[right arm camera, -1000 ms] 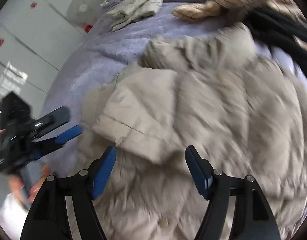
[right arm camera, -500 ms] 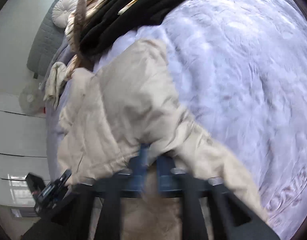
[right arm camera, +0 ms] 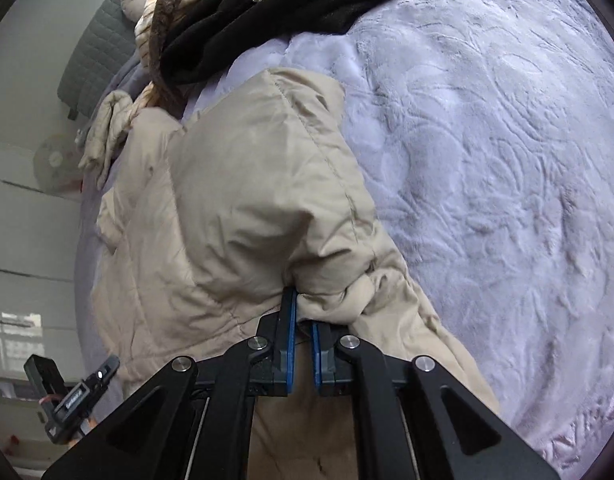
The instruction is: Fold large clothes
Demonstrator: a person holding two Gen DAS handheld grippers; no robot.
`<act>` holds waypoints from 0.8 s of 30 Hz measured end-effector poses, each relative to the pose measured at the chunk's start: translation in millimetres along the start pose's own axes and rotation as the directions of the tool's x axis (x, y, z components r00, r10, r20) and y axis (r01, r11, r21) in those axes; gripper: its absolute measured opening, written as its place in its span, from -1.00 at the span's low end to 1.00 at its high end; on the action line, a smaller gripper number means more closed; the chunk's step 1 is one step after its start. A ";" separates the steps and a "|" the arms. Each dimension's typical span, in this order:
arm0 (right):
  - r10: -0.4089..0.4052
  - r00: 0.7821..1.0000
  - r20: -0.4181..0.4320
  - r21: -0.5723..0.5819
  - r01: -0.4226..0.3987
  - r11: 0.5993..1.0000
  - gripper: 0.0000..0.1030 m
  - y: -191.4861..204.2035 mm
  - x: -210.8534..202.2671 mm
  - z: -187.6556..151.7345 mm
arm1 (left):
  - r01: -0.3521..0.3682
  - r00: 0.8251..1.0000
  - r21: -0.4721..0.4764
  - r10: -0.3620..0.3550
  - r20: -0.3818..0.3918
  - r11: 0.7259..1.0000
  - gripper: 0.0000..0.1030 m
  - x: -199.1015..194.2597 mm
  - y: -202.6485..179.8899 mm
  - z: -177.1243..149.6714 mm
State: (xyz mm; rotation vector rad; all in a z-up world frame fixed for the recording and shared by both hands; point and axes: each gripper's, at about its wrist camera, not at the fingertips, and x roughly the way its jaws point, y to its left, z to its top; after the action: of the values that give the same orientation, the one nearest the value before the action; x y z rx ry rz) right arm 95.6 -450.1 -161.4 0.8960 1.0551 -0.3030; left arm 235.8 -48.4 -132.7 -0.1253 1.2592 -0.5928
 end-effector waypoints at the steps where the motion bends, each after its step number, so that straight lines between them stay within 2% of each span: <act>1: -0.004 1.000 -0.002 -0.005 0.004 1.000 -0.85 0.6 -2.8 -1.0 | -0.026 1.000 0.005 0.026 0.012 1.000 -0.64 -6.5 1.1 1.2; 4: -0.018 1.000 0.016 -0.009 0.018 1.000 -0.85 1.3 -26.0 -13.3 | -0.053 0.997 0.009 0.053 0.050 0.999 -0.64 -24.9 4.7 6.9; 7: -0.027 0.993 0.115 -0.033 0.031 0.999 -0.84 -2.5 -59.3 -20.1 | -0.054 0.995 0.040 0.050 0.092 0.998 -0.64 -37.6 -2.8 17.1; 9: -0.056 0.983 0.174 -0.063 0.068 0.996 -0.66 -0.3 -68.7 -9.5 | -0.042 0.994 0.074 0.034 0.103 0.996 -0.64 -35.6 -15.4 26.7; 11: -0.039 0.980 0.195 -0.049 0.050 0.998 -0.14 -6.1 -69.5 6.0 | -0.037 0.994 0.096 0.027 0.103 0.995 -0.64 -24.7 -29.1 36.5; 12: -0.012 0.979 0.203 -0.030 0.018 0.999 -0.14 -9.2 -66.9 15.3 | -0.032 0.995 0.101 0.021 0.102 0.994 -0.64 -18.2 -34.1 38.8; 13: 0.015 0.980 0.197 -0.008 -0.014 1.000 -0.20 -10.5 -59.9 25.6 | -0.032 0.995 0.106 0.022 0.101 0.994 -0.64 -10.6 -38.3 41.1; 14: 0.056 0.982 0.179 0.001 -0.057 0.998 -0.55 -9.9 -53.7 31.5 | -0.055 0.994 0.118 0.043 0.099 0.991 -0.64 0.6 -42.1 42.8; 15: 0.118 0.981 0.152 0.001 -0.119 0.993 -0.72 -6.5 -43.6 37.7 | -0.086 0.993 0.132 0.074 0.095 0.987 -0.65 9.8 -45.7 42.4; 16: 0.157 0.981 0.113 -0.015 -0.157 0.988 -0.77 -0.2 -33.1 43.1 | -0.121 0.990 0.147 0.110 0.085 0.982 -0.64 18.9 -44.9 40.6; 17: 0.159 0.984 0.077 -0.050 -0.156 0.986 -0.77 7.8 -21.7 45.5 | -0.156 0.987 0.159 0.146 0.069 0.975 -0.64 29.0 -43.0 38.3; 19: 0.051 0.998 0.045 -0.156 -0.043 0.987 -0.78 20.7 -1.7 45.9 | -0.187 0.982 0.165 0.182 0.048 0.968 -0.64 44.3 -33.8 31.9; 20: 0.000 0.999 0.046 -0.198 0.009 0.980 -0.88 24.0 7.1 45.6 | -0.179 0.984 0.162 0.173 0.049 0.970 -0.64 48.0 -28.5 29.2; 21: -0.045 0.998 0.049 -0.230 0.055 0.972 -0.90 24.0 17.9 45.6 | -0.172 0.985 0.158 0.167 0.049 0.972 -0.64 50.5 -26.6 28.6; 24: -0.047 0.998 0.043 -0.201 0.055 0.978 -0.95 13.0 35.5 49.0 | -0.172 0.985 0.161 0.167 0.043 0.972 -0.64 58.4 -25.2 29.6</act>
State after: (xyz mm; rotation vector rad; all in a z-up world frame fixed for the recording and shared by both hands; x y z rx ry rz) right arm 151.5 -472.5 -175.8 0.6794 1.0547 -0.2491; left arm 264.7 -104.7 -163.0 0.1098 1.1743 -0.5418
